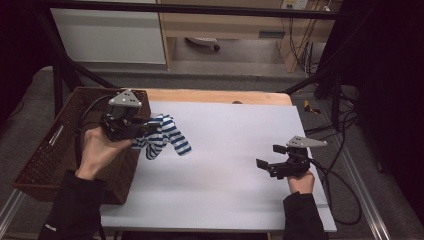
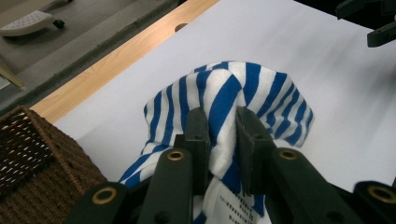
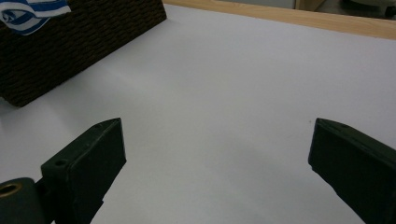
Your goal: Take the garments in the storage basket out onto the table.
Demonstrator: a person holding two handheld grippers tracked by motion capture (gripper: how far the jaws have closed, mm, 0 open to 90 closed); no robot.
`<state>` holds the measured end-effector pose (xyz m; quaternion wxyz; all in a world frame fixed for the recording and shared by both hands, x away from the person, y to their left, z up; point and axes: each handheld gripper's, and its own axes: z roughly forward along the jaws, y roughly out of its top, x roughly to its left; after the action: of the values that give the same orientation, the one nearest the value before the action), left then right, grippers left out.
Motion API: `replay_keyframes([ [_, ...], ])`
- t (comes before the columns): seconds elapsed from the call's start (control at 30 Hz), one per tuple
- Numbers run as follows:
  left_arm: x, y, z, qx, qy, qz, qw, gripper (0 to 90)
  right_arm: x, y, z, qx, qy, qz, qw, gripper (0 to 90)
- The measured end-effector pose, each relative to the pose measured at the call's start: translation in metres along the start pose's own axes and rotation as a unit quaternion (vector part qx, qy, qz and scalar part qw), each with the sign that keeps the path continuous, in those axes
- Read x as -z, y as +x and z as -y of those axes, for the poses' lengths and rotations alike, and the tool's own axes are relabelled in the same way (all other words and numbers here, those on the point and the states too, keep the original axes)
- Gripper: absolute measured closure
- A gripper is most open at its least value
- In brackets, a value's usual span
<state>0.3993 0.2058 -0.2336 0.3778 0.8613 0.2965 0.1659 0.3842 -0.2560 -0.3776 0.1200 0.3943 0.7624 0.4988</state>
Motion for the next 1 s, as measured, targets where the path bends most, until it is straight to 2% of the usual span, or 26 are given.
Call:
replay_keyframes([
  [0.57, -0.03, -0.01, 0.001, -0.004, 0.01, 0.016, 0.9998, 76.6, -0.001, 0.0, 0.0, -0.001, 0.001, 0.0, 1.0, 4.4],
  [1.0, -0.059, -0.018, 0.006, -0.006, 0.02, 0.029, 0.9994, 76.6, -0.001, 0.0, 0.0, -0.001, 0.0, 0.0, 1.0, 4.4],
])
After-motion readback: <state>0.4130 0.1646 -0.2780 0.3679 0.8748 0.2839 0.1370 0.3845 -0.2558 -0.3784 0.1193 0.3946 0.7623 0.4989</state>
